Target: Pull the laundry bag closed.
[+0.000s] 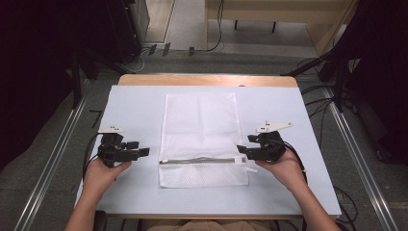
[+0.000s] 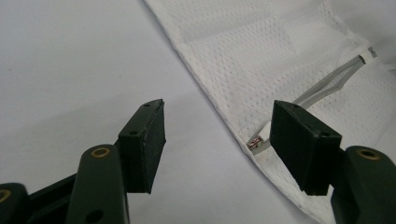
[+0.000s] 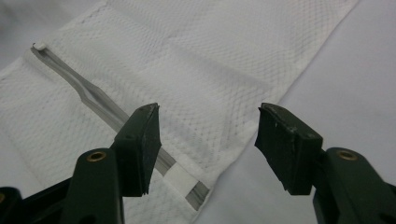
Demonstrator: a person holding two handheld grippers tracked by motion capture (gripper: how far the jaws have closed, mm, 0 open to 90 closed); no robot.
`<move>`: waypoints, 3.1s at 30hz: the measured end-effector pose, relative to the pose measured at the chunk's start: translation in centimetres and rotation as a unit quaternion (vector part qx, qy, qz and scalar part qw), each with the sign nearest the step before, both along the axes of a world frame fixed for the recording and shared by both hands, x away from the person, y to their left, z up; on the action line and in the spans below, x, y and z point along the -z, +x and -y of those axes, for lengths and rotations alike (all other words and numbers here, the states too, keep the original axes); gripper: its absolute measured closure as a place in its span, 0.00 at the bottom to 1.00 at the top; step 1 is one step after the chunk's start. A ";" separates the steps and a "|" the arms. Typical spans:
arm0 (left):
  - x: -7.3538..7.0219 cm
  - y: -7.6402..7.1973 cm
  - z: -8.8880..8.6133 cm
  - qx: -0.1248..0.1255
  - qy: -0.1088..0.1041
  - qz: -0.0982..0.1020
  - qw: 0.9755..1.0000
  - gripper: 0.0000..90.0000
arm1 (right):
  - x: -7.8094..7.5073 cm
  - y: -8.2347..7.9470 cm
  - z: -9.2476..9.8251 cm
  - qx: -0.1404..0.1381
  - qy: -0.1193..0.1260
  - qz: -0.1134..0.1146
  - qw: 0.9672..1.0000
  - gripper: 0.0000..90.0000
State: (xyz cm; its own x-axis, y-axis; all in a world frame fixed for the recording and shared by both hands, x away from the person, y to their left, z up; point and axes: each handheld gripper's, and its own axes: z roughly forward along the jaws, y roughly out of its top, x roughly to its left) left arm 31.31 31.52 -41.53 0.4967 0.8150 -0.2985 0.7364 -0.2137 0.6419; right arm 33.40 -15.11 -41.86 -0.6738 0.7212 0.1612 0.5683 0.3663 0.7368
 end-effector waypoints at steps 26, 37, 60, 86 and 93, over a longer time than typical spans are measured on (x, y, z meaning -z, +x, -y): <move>-0.1 -0.4 -0.3 -0.014 -0.006 0.002 1.000 0.39 | -0.4 -1.2 -5.8 -0.082 -0.014 -0.007 0.996 0.57; -0.1 -1.0 -0.6 -0.019 -0.003 0.003 1.000 0.39 | -0.7 -1.0 -7.7 -0.100 -0.015 -0.011 0.995 0.60; 0.1 -1.5 -0.5 -0.017 0.007 0.003 1.000 0.39 | -0.2 -0.1 -12.5 -0.135 -0.022 -0.019 0.990 0.66; 0.2 -0.8 -0.7 -0.020 0.000 0.005 1.000 0.39 | 1.2 0.1 -18.8 -0.175 -0.011 -0.047 0.983 0.76; 0.2 -0.4 -0.5 -0.016 0.000 0.005 1.000 0.39 | 1.9 -0.1 -20.1 -0.183 -0.013 -0.055 0.982 0.79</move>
State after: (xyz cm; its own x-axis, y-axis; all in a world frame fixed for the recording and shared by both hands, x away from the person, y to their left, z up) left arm 30.92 32.04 -41.71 0.4737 0.8305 -0.2930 0.7365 -0.1911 0.6488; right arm 33.26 4.99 -43.78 -0.8676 0.4396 0.2324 0.4713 0.5783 0.6659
